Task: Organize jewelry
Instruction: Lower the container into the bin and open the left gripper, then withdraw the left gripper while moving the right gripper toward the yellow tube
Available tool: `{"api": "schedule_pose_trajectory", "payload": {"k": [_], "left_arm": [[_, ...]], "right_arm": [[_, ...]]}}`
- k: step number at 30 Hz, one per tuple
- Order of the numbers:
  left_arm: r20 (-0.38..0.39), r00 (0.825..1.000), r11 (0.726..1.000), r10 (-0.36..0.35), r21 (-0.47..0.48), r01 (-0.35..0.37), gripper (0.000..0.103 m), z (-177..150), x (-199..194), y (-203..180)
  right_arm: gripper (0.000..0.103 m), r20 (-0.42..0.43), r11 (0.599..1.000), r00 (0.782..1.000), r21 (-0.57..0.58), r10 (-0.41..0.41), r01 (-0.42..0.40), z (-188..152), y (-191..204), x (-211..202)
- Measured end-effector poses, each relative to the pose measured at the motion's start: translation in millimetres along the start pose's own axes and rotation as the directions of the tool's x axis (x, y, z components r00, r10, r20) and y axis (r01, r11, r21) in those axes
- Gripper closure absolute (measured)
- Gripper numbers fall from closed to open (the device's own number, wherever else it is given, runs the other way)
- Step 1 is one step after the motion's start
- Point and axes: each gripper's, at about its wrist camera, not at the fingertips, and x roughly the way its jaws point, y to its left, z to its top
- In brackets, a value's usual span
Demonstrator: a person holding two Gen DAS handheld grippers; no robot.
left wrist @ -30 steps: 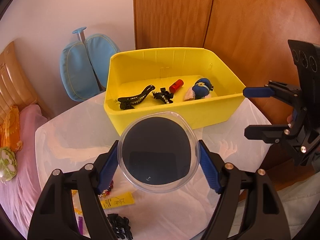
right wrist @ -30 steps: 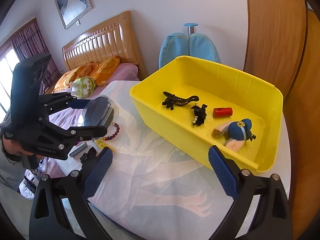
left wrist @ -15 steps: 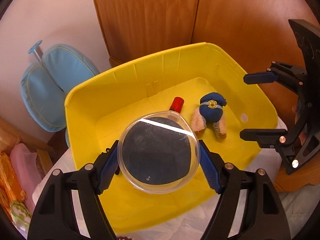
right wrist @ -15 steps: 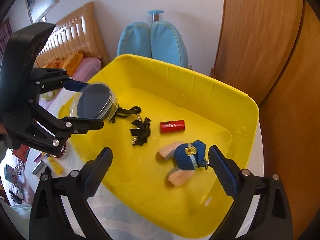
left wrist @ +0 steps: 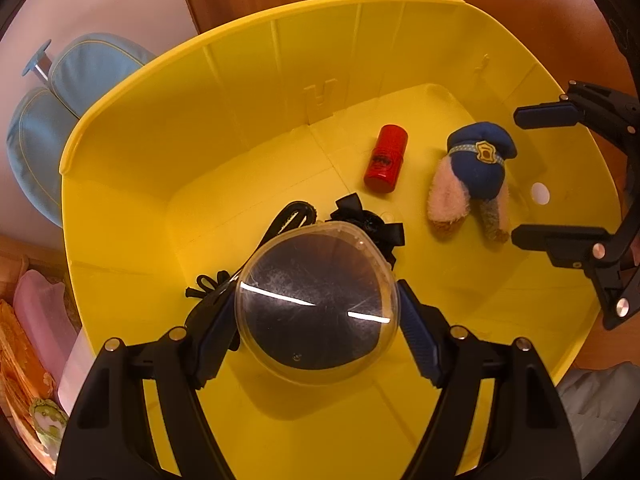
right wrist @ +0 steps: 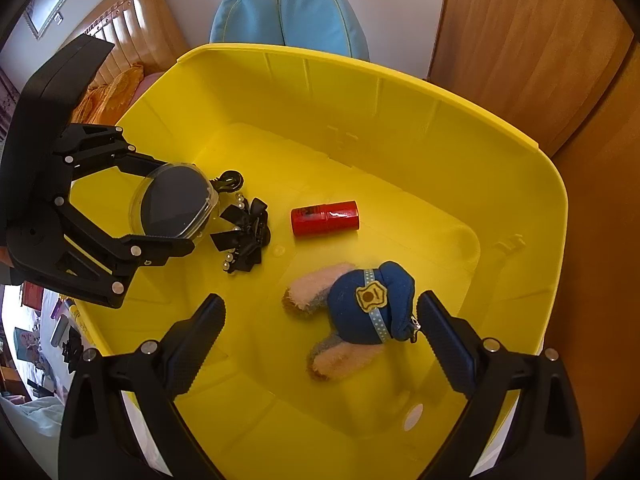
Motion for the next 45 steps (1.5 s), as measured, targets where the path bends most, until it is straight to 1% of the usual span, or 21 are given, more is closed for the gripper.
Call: {"api": "schedule_pose_trajectory", "payload": {"k": [6, 7, 10, 13, 18, 22, 27, 28, 31, 33, 35, 37, 39, 42, 45], "left_arm": [[0.034, 0.999, 1.0, 0.0, -0.029, 0.001, 0.028, -3.5, -11.2, -0.3], [0.039, 0.999, 1.0, 0.002, -0.031, 0.0, 0.028, 1.0, -10.0, -4.1], [0.056, 0.998, 0.999, 0.009, -0.04, -0.007, 0.028, -3.4, -18.4, -7.5], [0.09, 0.996, 0.999, 0.024, -0.041, -0.02, 0.028, -10.5, -30.8, -11.5], [0.174, 0.984, 0.999, 0.044, -0.039, -0.038, 0.028, -28.6, -56.7, -23.1], [0.216, 0.975, 0.998, 0.047, -0.059, -0.035, 0.028, -45.5, -79.5, -33.1], [0.258, 0.964, 0.995, 0.069, -0.088, -0.048, 0.028, -72.9, -105.5, -48.7], [0.27, 0.96, 0.994, 0.07, -0.099, -0.045, 0.023, -79.1, -110.5, -50.9], [0.284, 0.956, 0.99, 0.074, -0.139, -0.035, 0.018, -96.6, -120.2, -55.9], [0.281, 0.953, 0.981, 0.111, -0.182, -0.061, 0.014, -112.2, -126.4, -59.7], [0.286, 0.949, 0.972, 0.135, -0.225, -0.071, 0.009, -129.9, -134.3, -62.2], [0.285, 0.942, 0.958, 0.176, -0.268, -0.098, 0.008, -150.2, -144.5, -62.3], [0.27, 0.94, 0.94, 0.211, -0.321, -0.119, 0.007, -171.9, -153.5, -57.3], [0.227, 0.94, 0.905, 0.256, -0.398, -0.15, 0.007, -207.8, -158.1, -44.9], [0.195, 0.947, 0.876, 0.255, -0.46, -0.141, 0.007, -243.2, -152.1, -32.2]], "right_arm": [[0.006, 0.009, 1.0, 1.0, -0.007, -0.003, 0.003, 1.8, 5.0, -4.7], [0.006, 0.012, 1.0, 1.0, -0.007, -0.004, 0.004, 1.6, 5.5, -6.1], [0.006, 0.033, 1.0, 0.999, 0.0, 0.0, 0.0, -0.4, 5.2, -14.1], [0.006, 0.062, 1.0, 0.998, 0.009, 0.009, -0.009, -4.6, 6.3, -23.5], [0.006, 0.135, 1.0, 0.991, 0.015, 0.017, -0.019, -15.4, 12.8, -46.0], [0.006, 0.199, 0.999, 0.979, 0.019, 0.039, -0.044, -23.6, 17.4, -69.8], [0.006, 0.261, 0.998, 0.963, -0.023, 0.062, -0.058, -35.2, 30.6, -99.9], [0.006, 0.27, 0.997, 0.96, -0.035, 0.07, -0.063, -39.8, 34.1, -106.5], [0.006, 0.29, 0.994, 0.952, -0.078, 0.096, -0.076, -52.1, 47.1, -120.1], [0.006, 0.297, 0.989, 0.947, -0.114, 0.121, -0.09, -60.0, 57.5, -126.6], [0.006, 0.3, 0.981, 0.942, -0.159, 0.153, -0.109, -66.7, 70.9, -131.1], [0.006, 0.302, 0.969, 0.934, -0.206, 0.192, -0.132, -72.2, 86.1, -134.1], [0.006, 0.296, 0.956, 0.926, -0.245, 0.235, -0.164, -76.6, 102.9, -134.7], [0.006, 0.266, 0.931, 0.916, -0.294, 0.299, -0.218, -83.0, 130.4, -129.0], [0.006, 0.217, 0.905, 0.915, -0.341, 0.339, -0.255, -94.5, 160.3, -118.2]]}}
